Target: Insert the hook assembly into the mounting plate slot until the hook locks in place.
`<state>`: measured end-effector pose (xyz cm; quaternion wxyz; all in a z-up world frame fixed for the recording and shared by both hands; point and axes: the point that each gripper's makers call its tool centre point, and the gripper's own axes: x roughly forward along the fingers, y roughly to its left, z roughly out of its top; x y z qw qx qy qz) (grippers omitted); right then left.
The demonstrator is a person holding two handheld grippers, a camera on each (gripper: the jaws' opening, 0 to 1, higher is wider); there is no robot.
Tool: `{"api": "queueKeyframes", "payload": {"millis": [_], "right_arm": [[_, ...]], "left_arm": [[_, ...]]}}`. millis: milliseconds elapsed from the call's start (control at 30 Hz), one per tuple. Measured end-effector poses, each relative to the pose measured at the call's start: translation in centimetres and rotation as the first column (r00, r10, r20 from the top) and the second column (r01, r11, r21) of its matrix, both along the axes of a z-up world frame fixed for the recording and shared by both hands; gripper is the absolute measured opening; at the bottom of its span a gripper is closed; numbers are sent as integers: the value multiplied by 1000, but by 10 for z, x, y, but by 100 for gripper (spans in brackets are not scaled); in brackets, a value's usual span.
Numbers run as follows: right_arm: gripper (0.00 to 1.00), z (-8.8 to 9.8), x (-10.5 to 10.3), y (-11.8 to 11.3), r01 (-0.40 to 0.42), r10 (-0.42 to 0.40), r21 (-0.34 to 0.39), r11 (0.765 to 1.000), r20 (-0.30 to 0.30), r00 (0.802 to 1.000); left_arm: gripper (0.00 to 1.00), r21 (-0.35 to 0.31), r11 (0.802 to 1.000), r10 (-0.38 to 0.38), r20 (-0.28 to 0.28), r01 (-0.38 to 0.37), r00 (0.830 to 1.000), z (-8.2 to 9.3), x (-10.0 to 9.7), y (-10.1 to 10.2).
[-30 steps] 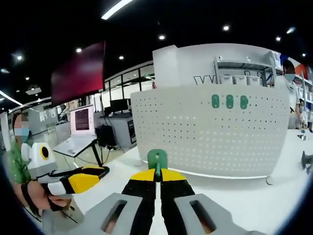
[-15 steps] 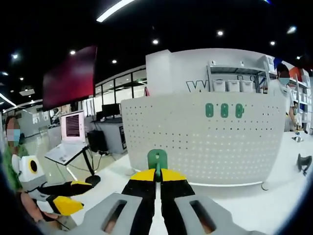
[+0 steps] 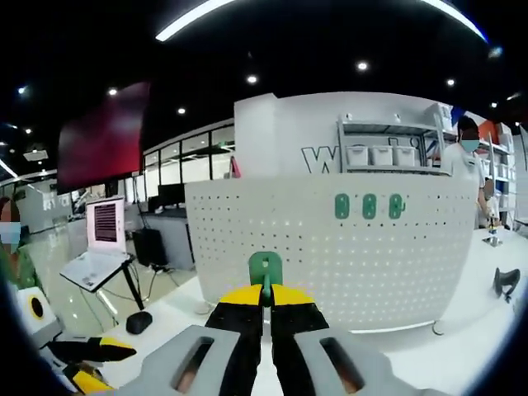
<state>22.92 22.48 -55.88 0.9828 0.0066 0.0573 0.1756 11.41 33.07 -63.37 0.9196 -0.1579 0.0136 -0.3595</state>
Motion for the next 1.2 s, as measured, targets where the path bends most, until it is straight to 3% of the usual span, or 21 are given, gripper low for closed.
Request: {"api": "queueKeyframes", "payload": {"millis": [367, 500, 667, 800, 1200], "right_arm": [[1, 13, 28, -5, 55, -55, -5, 998, 44, 998], [1, 18, 38, -8, 76, -76, 1, 997, 53, 996], [1, 24, 49, -14, 105, -106, 22, 994, 59, 993], [1, 25, 55, -15, 118, -120, 28, 993, 59, 991], [1, 30, 74, -14, 149, -152, 56, 987, 60, 986]], "left_arm": [[54, 38, 999, -36, 27, 35, 999, 6, -3, -6], [63, 64, 998, -25, 30, 24, 999, 3, -4, -8], [64, 57, 998, -36, 18, 35, 999, 1, -7, -8], [68, 15, 999, -37, 20, 37, 999, 6, -7, -6], [76, 65, 997, -51, 45, 48, 998, 5, -7, -4]]}}
